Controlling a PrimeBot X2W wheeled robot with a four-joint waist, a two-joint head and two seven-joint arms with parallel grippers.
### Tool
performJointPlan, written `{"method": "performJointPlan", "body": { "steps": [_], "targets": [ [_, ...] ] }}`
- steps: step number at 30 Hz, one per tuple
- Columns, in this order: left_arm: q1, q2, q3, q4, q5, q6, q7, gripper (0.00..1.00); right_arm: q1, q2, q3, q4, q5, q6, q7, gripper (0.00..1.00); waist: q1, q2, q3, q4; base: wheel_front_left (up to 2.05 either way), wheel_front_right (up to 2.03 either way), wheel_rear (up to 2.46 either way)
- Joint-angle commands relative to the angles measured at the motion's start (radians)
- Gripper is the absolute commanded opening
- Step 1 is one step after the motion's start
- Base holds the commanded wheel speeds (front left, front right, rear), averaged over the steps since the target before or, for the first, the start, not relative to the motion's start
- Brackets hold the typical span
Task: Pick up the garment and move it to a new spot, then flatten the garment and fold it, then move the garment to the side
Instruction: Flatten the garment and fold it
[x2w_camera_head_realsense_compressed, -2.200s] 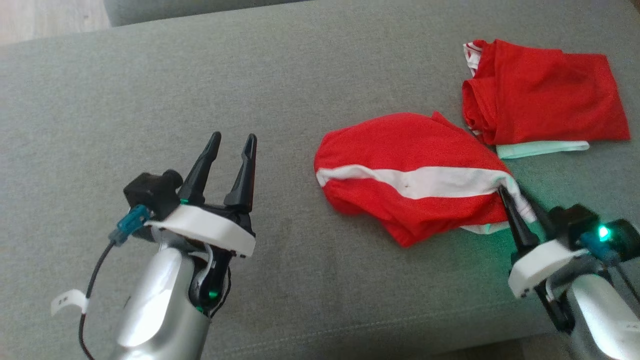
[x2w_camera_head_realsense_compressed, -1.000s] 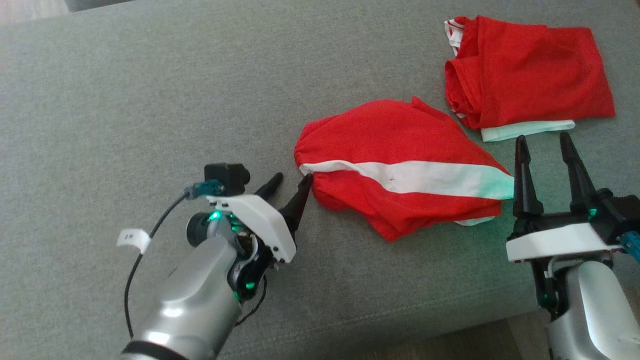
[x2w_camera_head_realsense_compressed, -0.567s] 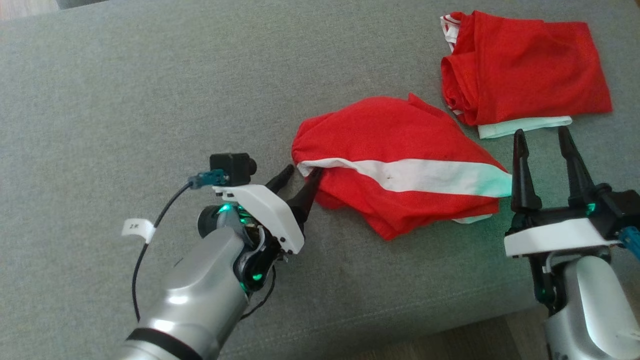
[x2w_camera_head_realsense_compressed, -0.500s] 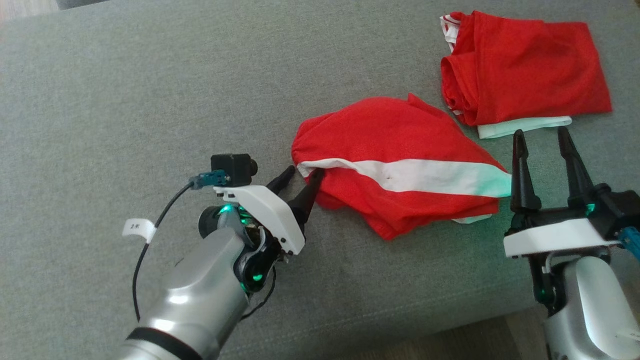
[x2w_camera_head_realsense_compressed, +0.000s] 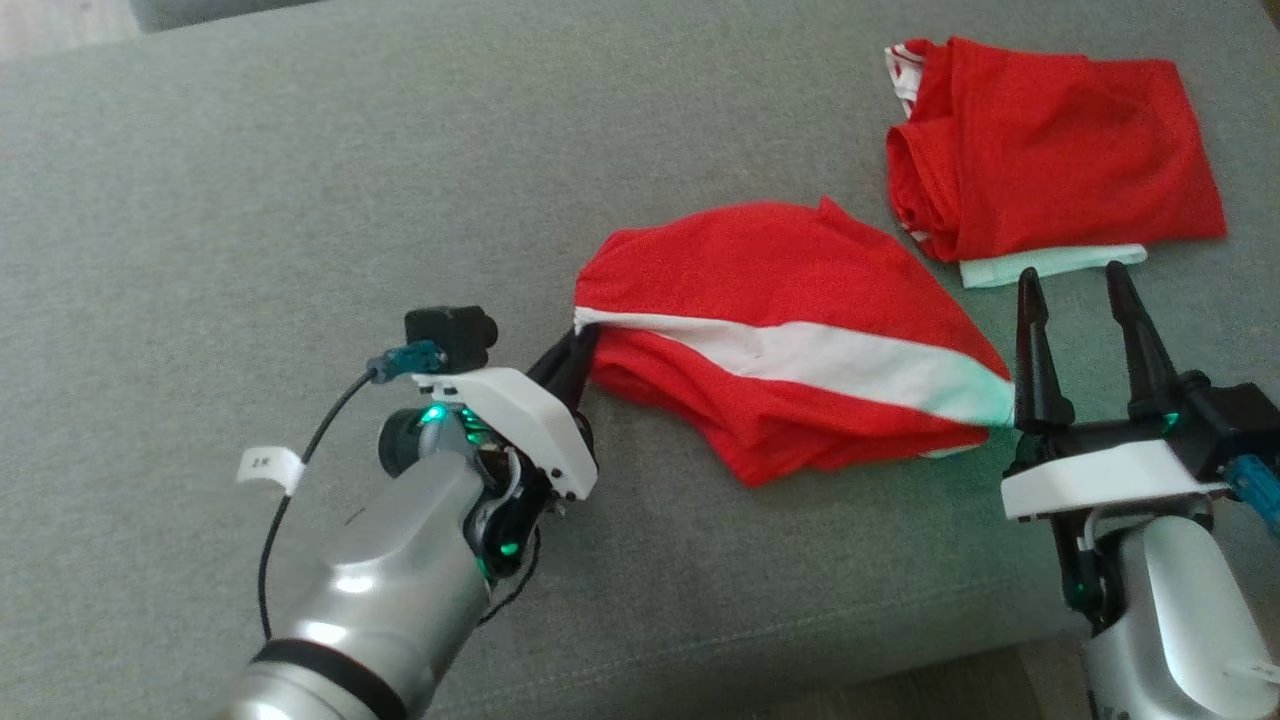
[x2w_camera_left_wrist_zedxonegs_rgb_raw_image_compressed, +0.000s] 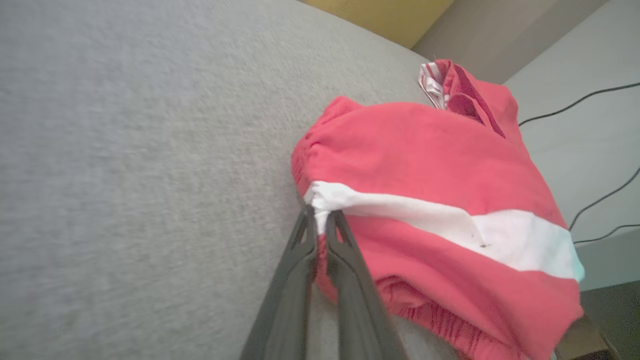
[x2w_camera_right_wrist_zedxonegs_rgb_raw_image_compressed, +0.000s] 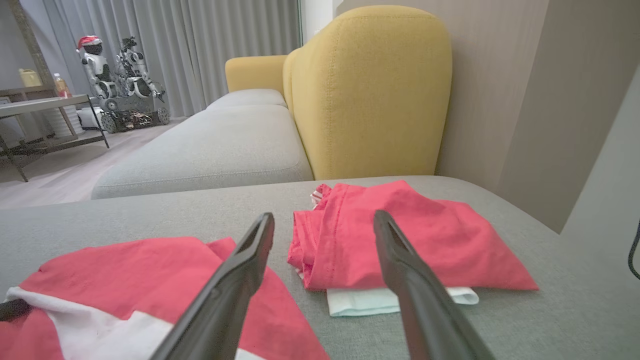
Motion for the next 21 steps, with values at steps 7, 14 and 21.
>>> {"method": "performJointPlan", "body": {
  "steps": [7,14,21],
  "targets": [
    [-0.105,0.054,0.09,-0.02,0.054,0.043,-0.054,0.0,-0.016,0.005,0.04,-0.011,-0.014,-0.001,-0.011,1.0,0.0,0.0,-0.066,0.059,0.0,0.0,0.0],
    [-0.118,0.112,0.319,-0.236,0.227,0.137,-0.056,0.0,-0.021,0.011,0.074,0.001,-0.006,-0.001,-0.011,1.0,0.0,0.0,-0.091,0.086,0.0,0.0,0.0],
    [-0.006,0.096,0.488,-0.395,0.43,0.159,-0.057,0.0,-0.017,0.016,0.097,0.01,0.002,-0.001,-0.011,1.0,0.0,0.0,-0.099,0.098,0.0,0.0,0.0]
  ]
}}
